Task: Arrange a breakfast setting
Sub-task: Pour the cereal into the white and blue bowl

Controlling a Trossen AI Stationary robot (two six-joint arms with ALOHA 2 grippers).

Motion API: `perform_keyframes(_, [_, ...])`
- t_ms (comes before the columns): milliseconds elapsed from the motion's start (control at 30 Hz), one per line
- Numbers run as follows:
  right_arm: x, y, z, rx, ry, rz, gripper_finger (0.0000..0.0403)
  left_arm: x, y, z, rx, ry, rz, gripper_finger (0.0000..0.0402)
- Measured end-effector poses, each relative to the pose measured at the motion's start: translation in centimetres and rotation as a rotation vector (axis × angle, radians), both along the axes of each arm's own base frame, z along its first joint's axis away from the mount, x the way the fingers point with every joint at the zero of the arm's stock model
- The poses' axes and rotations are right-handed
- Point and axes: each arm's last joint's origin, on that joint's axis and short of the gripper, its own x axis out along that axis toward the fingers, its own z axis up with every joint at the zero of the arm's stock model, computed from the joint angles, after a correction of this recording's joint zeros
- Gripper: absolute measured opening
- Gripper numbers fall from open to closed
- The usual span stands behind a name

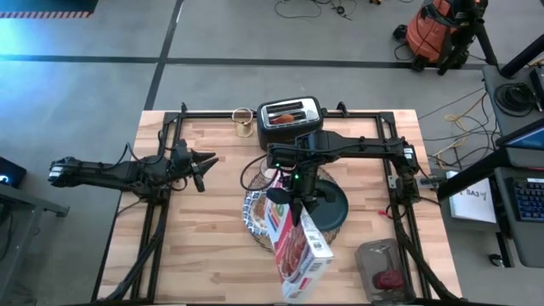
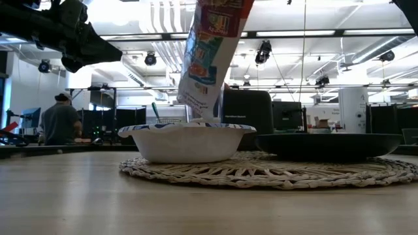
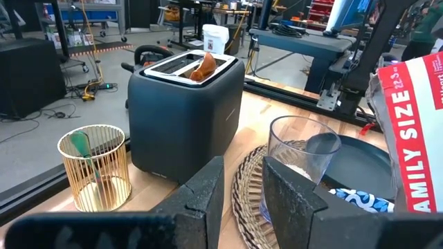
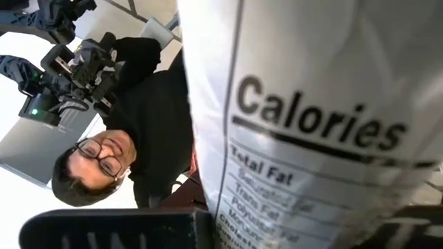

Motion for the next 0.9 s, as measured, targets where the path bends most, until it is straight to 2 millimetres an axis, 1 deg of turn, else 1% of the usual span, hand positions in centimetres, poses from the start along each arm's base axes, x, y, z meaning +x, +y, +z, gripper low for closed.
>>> perform_keyframes(233, [0.0,0.4,-0.1,-0.029,-0.093,0.061,0.0053,0.0,0.0,0.0,0.0,0.003,0.0,0.0083])
perform_keyframes(433, [-0.2,1.2,-0.1,-0.052,-0.16,0.124,0.0045,0.0,0.0,-0.1,0.0,0.006,0.001,0.0083])
perform_keyframes(500, [-0.4,1.5,-0.3,-0.069,-0.157,0.148,0.0045,0.0,0.0,-0.1,0.0,0.007,0.0,0.0083])
perform_keyframes(667, [-1.9,1.6,-0.7,-0.132,-0.079,0.215,0.0044,0.0,0.0,-0.1,-0.003,0.005,0.001,0.0083])
perform_keyframes(900, [-1.8,1.5,-0.8,-0.199,-0.176,0.266,0.0043,0.0,0.0,-0.1,-0.016,-0.002,0.003,0.0083])
